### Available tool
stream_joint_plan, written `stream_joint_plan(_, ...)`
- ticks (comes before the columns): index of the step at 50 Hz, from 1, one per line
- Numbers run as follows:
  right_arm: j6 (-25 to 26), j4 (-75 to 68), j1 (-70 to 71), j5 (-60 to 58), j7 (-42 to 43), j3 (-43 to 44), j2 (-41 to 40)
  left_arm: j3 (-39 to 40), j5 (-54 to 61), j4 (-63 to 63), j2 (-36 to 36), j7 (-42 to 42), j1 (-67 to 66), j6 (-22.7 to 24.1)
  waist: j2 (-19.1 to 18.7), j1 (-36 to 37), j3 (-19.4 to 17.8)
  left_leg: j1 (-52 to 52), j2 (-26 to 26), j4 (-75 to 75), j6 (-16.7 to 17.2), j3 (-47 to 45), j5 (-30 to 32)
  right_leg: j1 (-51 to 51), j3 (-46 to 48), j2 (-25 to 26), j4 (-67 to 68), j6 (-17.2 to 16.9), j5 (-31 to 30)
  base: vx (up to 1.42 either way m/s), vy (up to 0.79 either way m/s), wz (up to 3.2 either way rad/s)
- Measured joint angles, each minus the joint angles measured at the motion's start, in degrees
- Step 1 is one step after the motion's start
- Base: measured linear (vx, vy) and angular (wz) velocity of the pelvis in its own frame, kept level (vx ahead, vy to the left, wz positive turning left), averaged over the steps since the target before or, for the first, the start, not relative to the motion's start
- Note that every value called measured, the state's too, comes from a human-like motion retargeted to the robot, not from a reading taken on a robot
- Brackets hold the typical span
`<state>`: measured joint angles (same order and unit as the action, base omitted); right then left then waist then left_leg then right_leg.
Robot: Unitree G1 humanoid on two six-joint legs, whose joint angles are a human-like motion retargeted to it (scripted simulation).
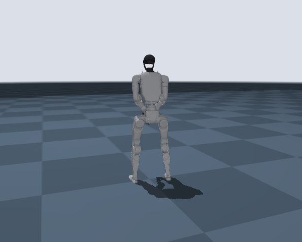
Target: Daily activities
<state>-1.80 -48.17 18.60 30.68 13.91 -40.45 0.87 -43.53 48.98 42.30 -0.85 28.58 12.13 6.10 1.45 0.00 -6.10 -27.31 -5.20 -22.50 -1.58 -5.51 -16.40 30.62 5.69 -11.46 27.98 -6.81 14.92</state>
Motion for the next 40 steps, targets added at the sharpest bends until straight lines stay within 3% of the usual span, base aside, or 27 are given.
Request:
stream_joint_plan(25, 0.2, 1.7, -0.6, -4.3, 1.5, -1.0, 1.7, -0.2, -1.1, -1.0, -0.5, -0.3, -0.6, -1.3, -0.4, -0.2, -1.0, -1.5, 0.8, -4.4, -1.0, 0.1, -2.6, 1.0, -0.1, -1.3, 3.6, 0.3, 2.0, 0.00, 0.00, 0.00)
stream_joint_plan(40, 0.8, 3.1, -1.4, -5.8, 1.8, -0.5, 3.5, -1.8, 0.2, -3.1, -0.9, -1.5, -1.2, -2.2, 0.0, -0.4, -0.8, -2.9, 1.3, -6.8, -2.0, -0.2, -4.5, 3.1, -1.0, -2.0, 7.0, -1.4, 1.0, 0.00, 0.00, 0.00)
